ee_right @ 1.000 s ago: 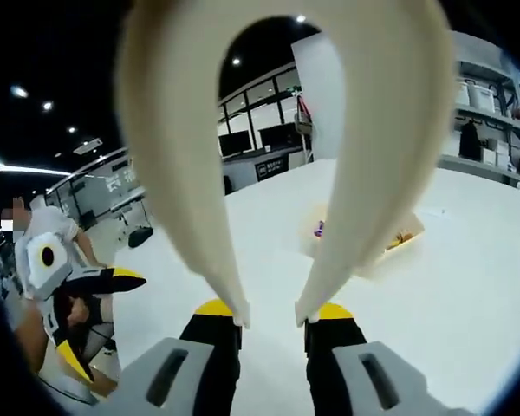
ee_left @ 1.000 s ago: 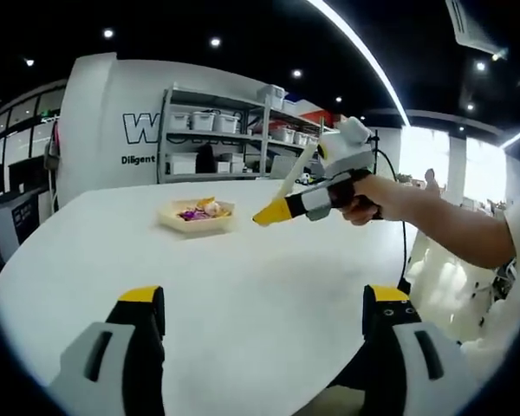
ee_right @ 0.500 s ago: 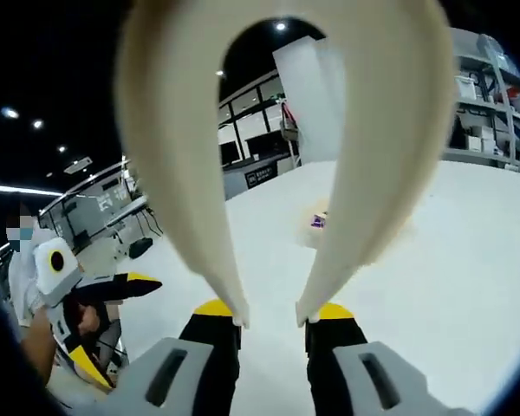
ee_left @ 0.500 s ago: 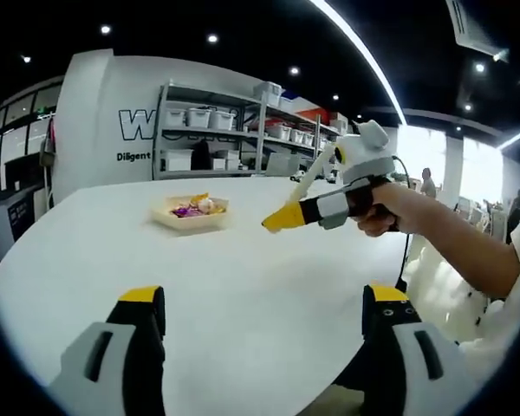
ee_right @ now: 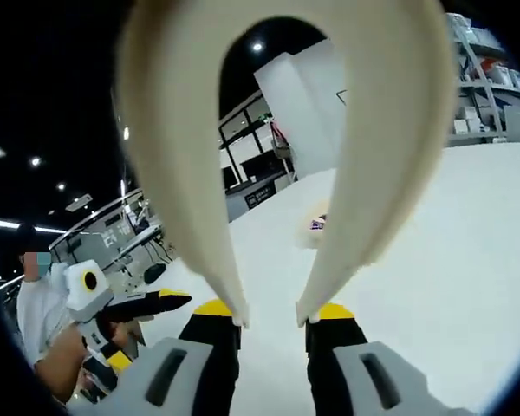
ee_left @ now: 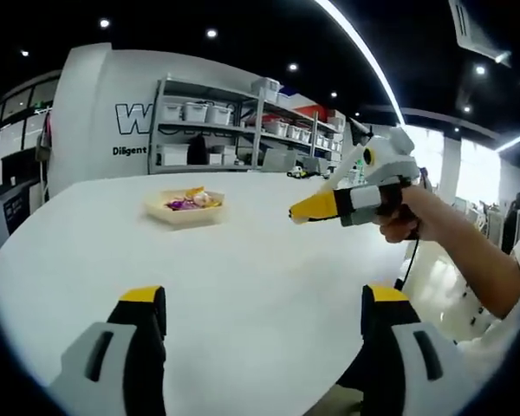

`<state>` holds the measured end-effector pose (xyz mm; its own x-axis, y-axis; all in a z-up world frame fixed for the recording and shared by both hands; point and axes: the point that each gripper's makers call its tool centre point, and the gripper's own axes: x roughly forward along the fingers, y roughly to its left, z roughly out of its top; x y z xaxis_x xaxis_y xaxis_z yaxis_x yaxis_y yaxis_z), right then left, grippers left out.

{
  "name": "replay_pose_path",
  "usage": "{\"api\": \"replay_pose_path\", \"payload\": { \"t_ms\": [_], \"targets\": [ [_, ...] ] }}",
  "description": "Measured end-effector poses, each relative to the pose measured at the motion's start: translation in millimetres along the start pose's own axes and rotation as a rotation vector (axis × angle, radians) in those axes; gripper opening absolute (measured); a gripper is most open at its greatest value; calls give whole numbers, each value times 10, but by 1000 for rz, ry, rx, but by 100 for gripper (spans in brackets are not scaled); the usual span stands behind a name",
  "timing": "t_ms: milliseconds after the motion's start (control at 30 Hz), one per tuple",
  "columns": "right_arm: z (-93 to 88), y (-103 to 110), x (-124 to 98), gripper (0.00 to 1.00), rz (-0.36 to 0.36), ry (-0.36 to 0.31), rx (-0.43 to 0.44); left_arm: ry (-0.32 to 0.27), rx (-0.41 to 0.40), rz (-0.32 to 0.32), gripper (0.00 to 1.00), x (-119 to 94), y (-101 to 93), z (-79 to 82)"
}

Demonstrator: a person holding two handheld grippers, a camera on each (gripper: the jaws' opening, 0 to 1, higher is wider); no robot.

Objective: Place the target food into the container with the food tongs after gripping and lifting it, then release it inside without dropping or visibly crushing the food.

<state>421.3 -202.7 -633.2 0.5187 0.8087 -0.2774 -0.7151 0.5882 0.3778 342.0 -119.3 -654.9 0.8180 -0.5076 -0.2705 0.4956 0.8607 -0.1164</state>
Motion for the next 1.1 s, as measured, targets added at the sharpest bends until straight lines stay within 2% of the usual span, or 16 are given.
{"api": "replay_pose_path", "payload": {
  "t_ms": [100,167,267,367,433,600,700,767,800,833,900,1100],
  "targets": [
    [0,94,-26,24,31,-19,-24,-7,7,-10,91,15,-18,15],
    [-1,129,-25,24,46,-21,4,-12,-4,-19,91,37,-19,26],
    [-2,141,-25,24,37,-30,-15,-28,-31,-36,91,69,-16,68],
    [-42,160,-15,24,40,-28,-24,-62,-43,-65,91,94,-23,176],
    [-76,178,-12,24,50,-26,-8,-65,-54,-71,90,103,-4,214],
    [-155,162,-38,24,35,-11,-37,-61,-76,-90,90,121,2,228],
    [-130,241,-64,24,79,-28,-6,-54,-77,-106,90,141,-23,219],
    [-93,319,-76,25,130,-41,28,-56,-86,-147,87,161,-90,222],
    [-87,324,-89,25,130,-41,25,-87,-104,-204,85,182,-173,267],
    [-86,336,-97,25,129,-39,13,-101,-117,-235,82,194,-209,282],
    [-71,364,-117,25,140,-49,-40,-80,-152,-286,74,219,-263,240],
    [-109,364,-161,25,151,-33,-52,-95,-127,-312,72,381,-303,275]
  ]
}}
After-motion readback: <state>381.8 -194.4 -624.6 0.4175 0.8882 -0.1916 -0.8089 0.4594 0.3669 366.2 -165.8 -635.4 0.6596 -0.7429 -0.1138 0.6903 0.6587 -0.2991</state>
